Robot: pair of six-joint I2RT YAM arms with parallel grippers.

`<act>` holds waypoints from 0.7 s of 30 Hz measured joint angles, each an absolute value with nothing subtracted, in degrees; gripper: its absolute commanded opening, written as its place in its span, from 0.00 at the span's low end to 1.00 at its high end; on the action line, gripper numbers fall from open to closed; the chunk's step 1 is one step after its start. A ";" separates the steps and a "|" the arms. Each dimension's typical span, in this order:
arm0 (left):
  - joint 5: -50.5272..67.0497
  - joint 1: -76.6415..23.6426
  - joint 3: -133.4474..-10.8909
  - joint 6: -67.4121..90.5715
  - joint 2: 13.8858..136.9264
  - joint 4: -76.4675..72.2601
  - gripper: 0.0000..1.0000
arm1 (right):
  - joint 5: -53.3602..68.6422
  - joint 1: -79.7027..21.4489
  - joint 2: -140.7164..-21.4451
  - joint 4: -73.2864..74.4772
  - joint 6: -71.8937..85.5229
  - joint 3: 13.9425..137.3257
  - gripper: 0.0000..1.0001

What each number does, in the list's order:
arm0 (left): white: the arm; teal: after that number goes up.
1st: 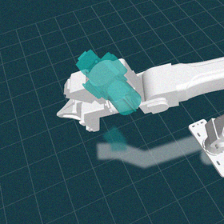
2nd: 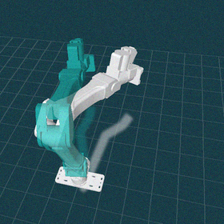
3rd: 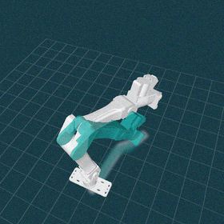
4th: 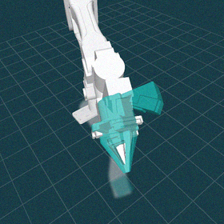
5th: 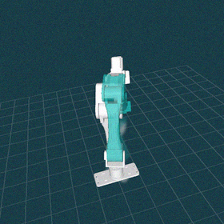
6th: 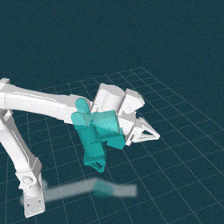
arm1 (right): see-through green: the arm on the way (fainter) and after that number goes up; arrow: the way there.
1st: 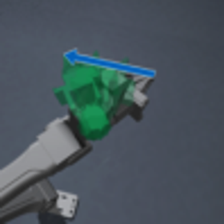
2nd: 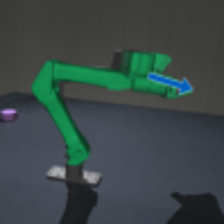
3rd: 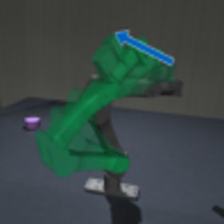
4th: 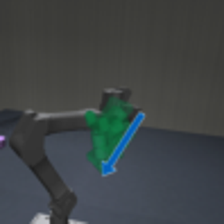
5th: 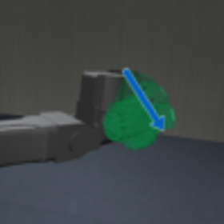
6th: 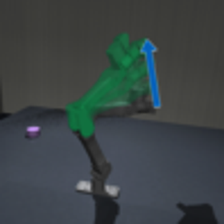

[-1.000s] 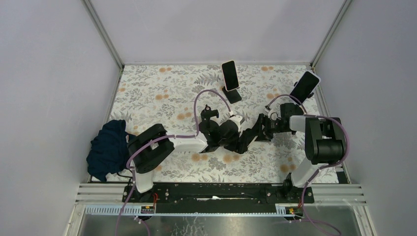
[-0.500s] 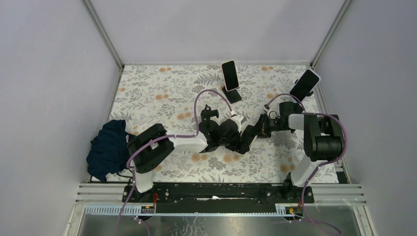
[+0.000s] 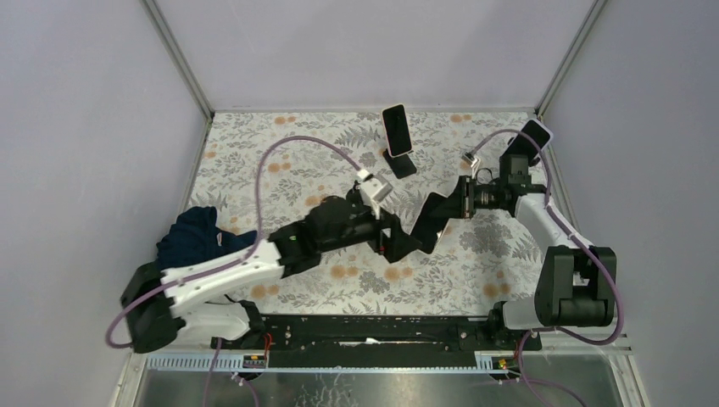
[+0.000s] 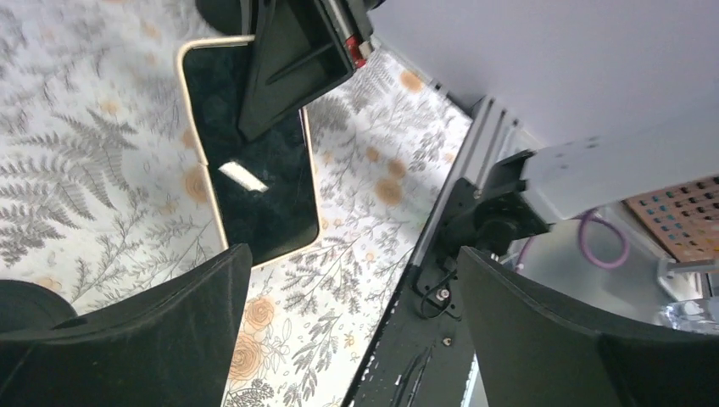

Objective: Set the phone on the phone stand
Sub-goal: Pick up the phone at the center of the board.

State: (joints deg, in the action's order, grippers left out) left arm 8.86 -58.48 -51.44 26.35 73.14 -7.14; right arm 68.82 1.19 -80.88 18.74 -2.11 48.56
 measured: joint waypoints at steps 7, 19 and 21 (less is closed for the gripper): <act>12.93 -53.08 -40.23 25.71 55.46 -14.04 0.99 | 74.26 1.28 -79.99 43.51 -28.18 64.75 0.00; 25.36 -46.44 -34.13 37.95 64.51 -37.91 0.81 | 78.30 -9.52 -74.81 45.34 -23.94 80.07 0.00; 27.09 -46.48 -34.46 39.79 67.66 -41.69 0.74 | 78.26 -11.42 -73.95 41.65 -19.73 80.16 0.00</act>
